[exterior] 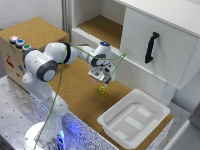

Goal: Rotate the yellow block towards the left

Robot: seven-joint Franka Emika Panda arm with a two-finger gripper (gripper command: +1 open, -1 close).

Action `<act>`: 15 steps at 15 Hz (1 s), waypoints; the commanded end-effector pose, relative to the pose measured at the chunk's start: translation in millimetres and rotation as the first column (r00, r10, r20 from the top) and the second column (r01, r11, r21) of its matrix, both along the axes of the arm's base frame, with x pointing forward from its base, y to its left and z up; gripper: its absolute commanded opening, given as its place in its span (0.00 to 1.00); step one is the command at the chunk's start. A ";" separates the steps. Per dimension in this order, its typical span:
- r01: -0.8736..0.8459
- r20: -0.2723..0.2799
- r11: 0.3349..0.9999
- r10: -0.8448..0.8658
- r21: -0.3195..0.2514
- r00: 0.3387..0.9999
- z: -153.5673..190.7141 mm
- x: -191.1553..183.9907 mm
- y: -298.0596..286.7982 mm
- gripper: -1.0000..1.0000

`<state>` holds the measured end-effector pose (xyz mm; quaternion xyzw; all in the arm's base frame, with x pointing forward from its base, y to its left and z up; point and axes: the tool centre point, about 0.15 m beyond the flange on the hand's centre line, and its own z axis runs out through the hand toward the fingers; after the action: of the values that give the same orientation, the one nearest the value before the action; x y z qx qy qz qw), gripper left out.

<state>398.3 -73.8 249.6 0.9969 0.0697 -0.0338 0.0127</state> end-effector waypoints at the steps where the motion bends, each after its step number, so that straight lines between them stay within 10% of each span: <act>1: -0.032 -0.038 0.999 0.034 0.037 0.999 -30.8 20.6 -8.7 1.00; 5: -0.040 -0.020 0.998 0.041 0.043 0.999 -36.1 21.8 -8.1 1.00; 6: -0.047 -0.026 0.998 0.047 0.037 0.999 -41.6 21.3 -4.7 0.00; 15: -0.054 -0.030 0.998 0.055 0.041 0.998 -53.9 19.6 2.7 0.00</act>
<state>409.9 -72.3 212.5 0.9948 0.0919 -0.0436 0.0074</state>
